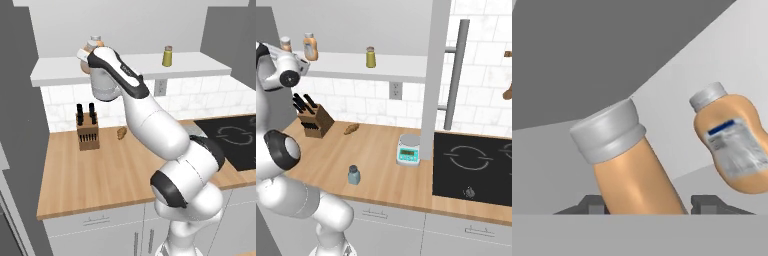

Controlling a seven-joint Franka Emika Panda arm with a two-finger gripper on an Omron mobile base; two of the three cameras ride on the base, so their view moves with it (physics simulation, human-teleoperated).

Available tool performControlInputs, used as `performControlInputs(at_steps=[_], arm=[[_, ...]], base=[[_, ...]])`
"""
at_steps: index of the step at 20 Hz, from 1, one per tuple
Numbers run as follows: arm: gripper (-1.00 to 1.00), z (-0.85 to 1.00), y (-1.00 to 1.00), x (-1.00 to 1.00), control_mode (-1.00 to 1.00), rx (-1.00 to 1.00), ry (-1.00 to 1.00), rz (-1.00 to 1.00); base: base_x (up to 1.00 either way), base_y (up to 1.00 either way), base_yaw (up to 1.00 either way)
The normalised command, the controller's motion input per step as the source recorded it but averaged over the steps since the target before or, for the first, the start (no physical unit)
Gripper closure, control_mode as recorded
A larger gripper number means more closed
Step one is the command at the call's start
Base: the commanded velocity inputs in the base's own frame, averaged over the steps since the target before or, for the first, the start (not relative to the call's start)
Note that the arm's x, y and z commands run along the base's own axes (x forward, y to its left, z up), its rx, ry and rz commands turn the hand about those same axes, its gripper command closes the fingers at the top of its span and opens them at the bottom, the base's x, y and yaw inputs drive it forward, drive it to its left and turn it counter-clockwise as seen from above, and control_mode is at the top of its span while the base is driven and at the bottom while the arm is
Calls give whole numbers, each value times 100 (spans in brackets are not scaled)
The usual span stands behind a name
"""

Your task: Put the shaker and condiment bottle from the counter next to their counterparts in the cabinet.

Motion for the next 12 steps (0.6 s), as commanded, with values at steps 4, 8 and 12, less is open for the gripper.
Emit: performControlInputs(at_steps=[4,8,12], arm=[[100,0,0,9,-100,-4,4,-6],[100,0,5,13,-100,-3,0,-5],[100,0,8,19,-100,-5,0,-6]], base=[[0,0,0],[0,0,0],[0,0,0]])
